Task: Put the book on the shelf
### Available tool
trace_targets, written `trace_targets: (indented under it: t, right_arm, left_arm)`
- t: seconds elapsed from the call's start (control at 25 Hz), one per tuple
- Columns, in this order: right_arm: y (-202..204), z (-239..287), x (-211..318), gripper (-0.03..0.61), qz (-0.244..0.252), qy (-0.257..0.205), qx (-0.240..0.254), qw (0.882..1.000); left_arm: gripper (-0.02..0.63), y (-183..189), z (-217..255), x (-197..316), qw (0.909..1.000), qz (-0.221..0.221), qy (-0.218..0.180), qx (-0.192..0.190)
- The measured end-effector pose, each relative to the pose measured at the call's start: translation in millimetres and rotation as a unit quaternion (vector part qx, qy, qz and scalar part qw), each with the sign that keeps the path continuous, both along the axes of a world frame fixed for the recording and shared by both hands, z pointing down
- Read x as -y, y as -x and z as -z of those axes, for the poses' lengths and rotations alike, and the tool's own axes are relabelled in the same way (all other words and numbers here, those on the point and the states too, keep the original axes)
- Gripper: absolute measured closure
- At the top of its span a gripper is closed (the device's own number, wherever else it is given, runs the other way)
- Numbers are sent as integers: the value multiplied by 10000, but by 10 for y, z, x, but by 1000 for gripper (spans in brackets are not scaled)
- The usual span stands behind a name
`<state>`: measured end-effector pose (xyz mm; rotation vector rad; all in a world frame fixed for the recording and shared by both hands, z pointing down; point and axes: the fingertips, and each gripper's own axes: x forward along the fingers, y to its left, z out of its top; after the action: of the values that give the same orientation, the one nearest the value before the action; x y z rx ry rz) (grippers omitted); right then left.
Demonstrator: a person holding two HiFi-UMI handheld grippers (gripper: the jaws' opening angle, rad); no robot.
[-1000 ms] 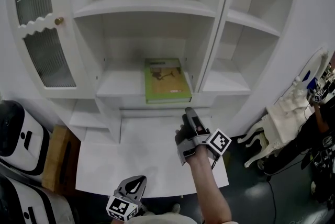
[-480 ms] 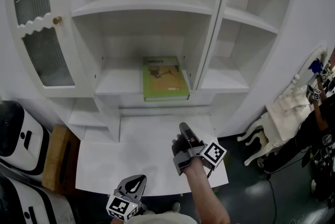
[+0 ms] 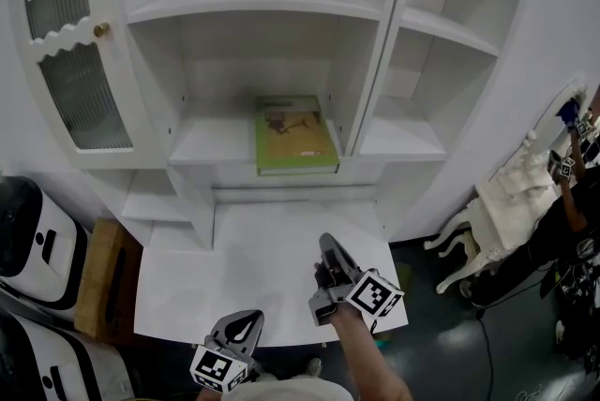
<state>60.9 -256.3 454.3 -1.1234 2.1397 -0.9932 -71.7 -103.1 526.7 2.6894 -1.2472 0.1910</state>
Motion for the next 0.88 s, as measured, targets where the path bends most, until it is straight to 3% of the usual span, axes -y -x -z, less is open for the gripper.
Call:
trace_targets:
  t: [0.08,0.2,0.44,0.72,0.88]
  right_arm:
    - [61,-32,-98,566,59,-286,-574,9979]
    - [166,-92,-249,566,134,-733,-1510,9857]
    - [437,-227,-576,566,406,-1552,-2994,9405]
    - [728,-434,-1002,566,950,-2247,-3765,8937]
    - [765,-548,-1189,568,1130,-2352,-3902,8830]
  left_arm:
    - [604,-8,-1,-3,10000,-11,5,-2]
    - [604,-23,1,0,10000,-23,1,-15]
    - [604,-67,22,-1,10000,-73,-11,-45]
    - [604,-105,42,-12,9999,-84,-28,-80]
    - [604,-88,27,-20,9999,-48,0,-101]
